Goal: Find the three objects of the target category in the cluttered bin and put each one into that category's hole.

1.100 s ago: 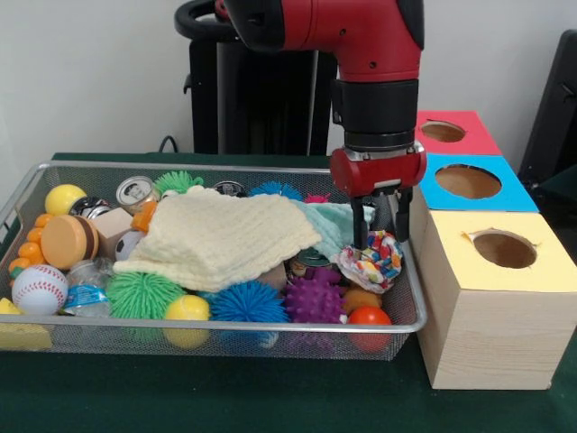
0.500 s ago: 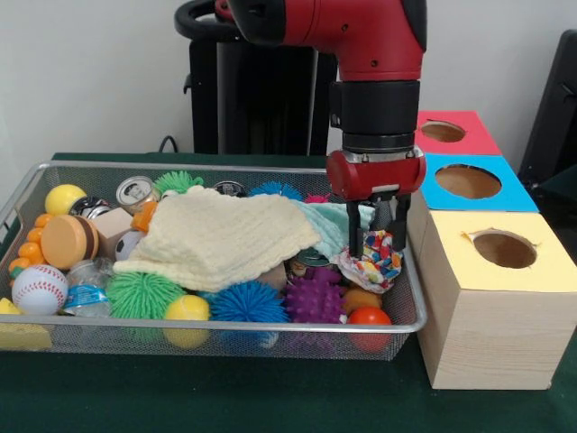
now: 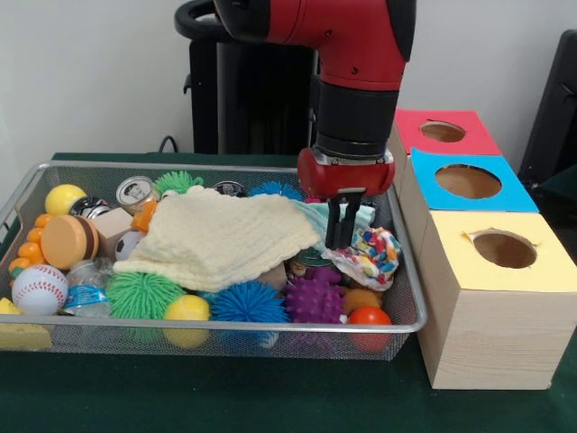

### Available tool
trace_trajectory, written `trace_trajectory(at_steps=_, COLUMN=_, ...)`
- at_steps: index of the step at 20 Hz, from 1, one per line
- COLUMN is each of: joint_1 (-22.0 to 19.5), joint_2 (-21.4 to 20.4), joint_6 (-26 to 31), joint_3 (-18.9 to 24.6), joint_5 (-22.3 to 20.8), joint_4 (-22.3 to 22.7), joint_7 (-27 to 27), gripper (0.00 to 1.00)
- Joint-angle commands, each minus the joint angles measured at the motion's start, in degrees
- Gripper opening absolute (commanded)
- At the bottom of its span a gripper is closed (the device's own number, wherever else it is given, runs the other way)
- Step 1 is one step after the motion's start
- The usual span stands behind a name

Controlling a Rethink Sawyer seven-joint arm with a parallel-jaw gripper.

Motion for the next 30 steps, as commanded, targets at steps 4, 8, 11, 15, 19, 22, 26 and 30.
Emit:
trace_trajectory(at_steps=4, joint_1=-1.34, joint_2=4.51, joint_6=11.65, joint_3=1.65, joint_5=3.18, joint_4=-3.24, joint_7=2.5, gripper=0.0)
trace_trajectory(at_steps=8, joint_1=-2.17, joint_2=4.35, joint_6=9.11, joint_3=3.08, joint_5=3.24, joint_4=-2.17, joint_7=2.52, gripper=0.0)
trace_trajectory(at_steps=11, joint_1=-2.25, joint_2=3.91, joint_6=5.69, joint_3=3.08, joint_5=2.6, joint_4=-0.96, joint_7=3.26, gripper=0.0)
trace_trajectory(at_steps=15, joint_1=-2.33, joint_2=3.64, joint_6=3.59, joint_3=3.14, joint_5=2.2, joint_4=-0.39, joint_7=3.86, gripper=0.0)
trace_trajectory(at_steps=19, joint_1=-1.7, joint_2=3.58, joint_6=1.13, joint_3=2.63, joint_5=1.11, joint_4=-0.89, joint_7=4.47, gripper=1.0)
trace_trajectory(at_steps=22, joint_1=-1.78, joint_2=2.94, joint_6=-0.69, joint_3=2.94, joint_5=0.87, joint_4=-0.91, joint_7=4.56, gripper=1.0)
trace_trajectory(at_steps=26, joint_1=-4.39, joint_2=1.41, joint_6=-3.7, joint_3=6.48, joint_5=1.38, joint_4=1.43, joint_7=2.92, gripper=1.0)
trace_trajectory(at_steps=30, joint_1=-5.17, joint_2=1.42, joint_6=-3.43, joint_3=7.5, joint_5=1.51, joint_4=1.82, joint_7=1.83, gripper=1.0)
